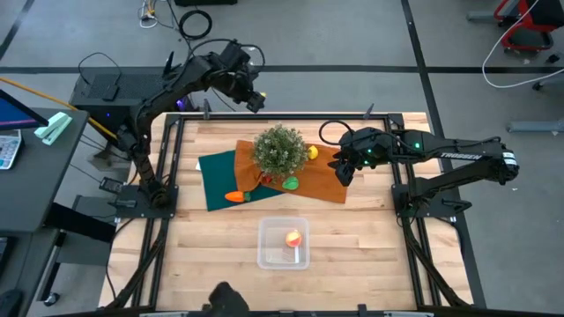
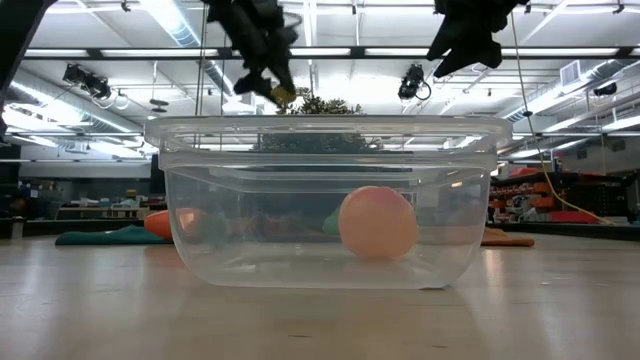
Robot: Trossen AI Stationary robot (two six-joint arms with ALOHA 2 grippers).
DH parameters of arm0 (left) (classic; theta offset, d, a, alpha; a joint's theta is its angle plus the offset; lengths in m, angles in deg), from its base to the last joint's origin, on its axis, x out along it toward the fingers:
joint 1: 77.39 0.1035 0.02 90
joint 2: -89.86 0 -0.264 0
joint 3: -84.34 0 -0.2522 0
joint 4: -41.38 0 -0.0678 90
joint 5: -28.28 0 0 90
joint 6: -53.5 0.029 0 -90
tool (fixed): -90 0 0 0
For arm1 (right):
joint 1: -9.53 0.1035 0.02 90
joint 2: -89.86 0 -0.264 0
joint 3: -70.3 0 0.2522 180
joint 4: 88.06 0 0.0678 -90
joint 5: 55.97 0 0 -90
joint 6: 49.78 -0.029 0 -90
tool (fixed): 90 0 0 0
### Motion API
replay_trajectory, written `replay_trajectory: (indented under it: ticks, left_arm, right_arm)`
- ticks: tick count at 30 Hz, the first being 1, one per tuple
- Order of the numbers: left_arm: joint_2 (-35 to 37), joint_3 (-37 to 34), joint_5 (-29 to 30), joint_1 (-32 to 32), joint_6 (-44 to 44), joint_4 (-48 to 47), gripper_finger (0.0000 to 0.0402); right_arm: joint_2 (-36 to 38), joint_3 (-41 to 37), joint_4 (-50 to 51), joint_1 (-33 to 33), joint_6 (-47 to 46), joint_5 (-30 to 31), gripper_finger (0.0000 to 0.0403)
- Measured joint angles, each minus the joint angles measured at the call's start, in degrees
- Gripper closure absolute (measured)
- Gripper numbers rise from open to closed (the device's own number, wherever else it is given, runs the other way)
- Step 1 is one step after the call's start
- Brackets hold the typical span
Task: Pick and placing Produce into tupperware
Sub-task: Put the left lemon into the transparent bin
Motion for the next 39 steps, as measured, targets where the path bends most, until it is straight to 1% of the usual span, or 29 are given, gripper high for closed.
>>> replay_trajectory:
  ticks: [5, 8, 11, 15, 20, 30, 36, 39]
  left_arm:
    - [0.0, 6.3, -0.2, -5.4, 0.7, -3.0, 0.0198]
    - [0.0, 9.4, -0.3, -8.6, 0.9, -5.9, 0.0198]
    - [0.0, 11.8, -0.2, -11.8, 0.5, -7.4, 0.0198]
    - [0.0, 13.9, -0.2, -16.0, -2.4, -8.2, 0.0198]
    - [0.0, 14.8, 0.4, -21.8, -7.5, -8.1, 0.0198]
    - [0.0, 14.8, 10.2, -33.1, -20.9, -7.7, 0.0198]
    - [0.0, 14.8, 12.5, -39.4, -27.5, -7.2, 0.0198]
    - [-0.5, 14.8, 12.9, -42.2, -30.4, -7.3, 0.0198]
  right_arm:
    - [0.0, 0.0, 3.4, -0.2, -1.4, 0.0, 0.0257]
    - [0.0, 0.0, 6.1, -0.9, -1.6, -1.2, 0.0257]
    - [0.0, 0.0, 8.1, -1.4, -1.2, -1.5, 0.0257]
    - [0.2, 0.0, 9.7, -2.6, 0.4, -1.6, 0.0257]
    - [0.7, 0.0, 11.4, -4.0, 3.7, -1.6, 0.0257]
    - [2.1, 0.0, 17.3, -6.5, 11.5, -1.6, 0.0257]
    - [3.1, 0.0, 18.2, -6.4, 12.8, -3.2, 0.0257]
    - [3.5, 0.0, 18.2, -5.9, 10.9, -4.0, 0.0257]
